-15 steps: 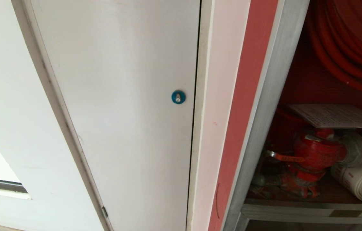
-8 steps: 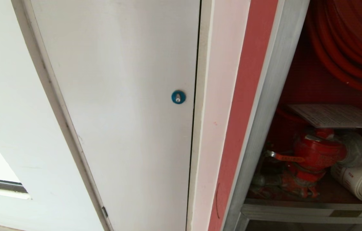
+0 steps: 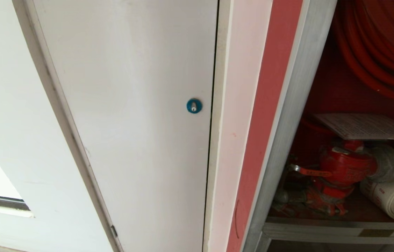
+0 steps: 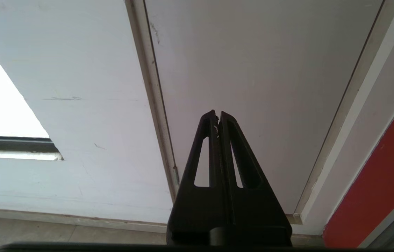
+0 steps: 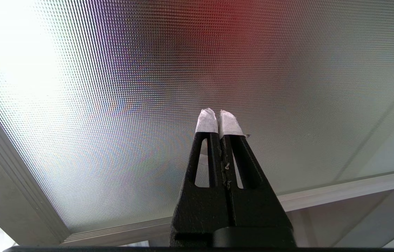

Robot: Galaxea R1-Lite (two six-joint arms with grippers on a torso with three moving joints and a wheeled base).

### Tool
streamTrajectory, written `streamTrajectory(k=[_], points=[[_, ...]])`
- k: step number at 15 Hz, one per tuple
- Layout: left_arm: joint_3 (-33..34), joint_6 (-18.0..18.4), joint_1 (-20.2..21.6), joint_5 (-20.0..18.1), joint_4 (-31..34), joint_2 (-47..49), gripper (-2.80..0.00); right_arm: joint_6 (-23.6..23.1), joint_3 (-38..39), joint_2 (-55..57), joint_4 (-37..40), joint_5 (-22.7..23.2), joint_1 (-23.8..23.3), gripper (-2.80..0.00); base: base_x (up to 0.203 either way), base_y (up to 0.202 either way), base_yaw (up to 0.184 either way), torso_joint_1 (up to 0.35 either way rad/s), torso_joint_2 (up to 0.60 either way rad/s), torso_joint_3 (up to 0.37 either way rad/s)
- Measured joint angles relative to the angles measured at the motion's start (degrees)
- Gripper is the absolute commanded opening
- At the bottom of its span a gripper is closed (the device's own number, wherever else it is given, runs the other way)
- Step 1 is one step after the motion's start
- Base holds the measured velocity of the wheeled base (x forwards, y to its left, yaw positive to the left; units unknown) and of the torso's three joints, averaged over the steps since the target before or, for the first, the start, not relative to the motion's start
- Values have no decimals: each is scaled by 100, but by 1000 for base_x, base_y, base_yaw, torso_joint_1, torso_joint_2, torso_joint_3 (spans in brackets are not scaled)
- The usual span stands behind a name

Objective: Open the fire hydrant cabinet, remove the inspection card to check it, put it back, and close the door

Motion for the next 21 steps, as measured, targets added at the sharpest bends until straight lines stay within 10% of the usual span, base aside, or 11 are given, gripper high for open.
streamTrajectory(k=[21], points=[[0,-9,-1,2,0,4,-280,-5,0,0,-2,0,1,-280,-165,0,1,3,2,1]])
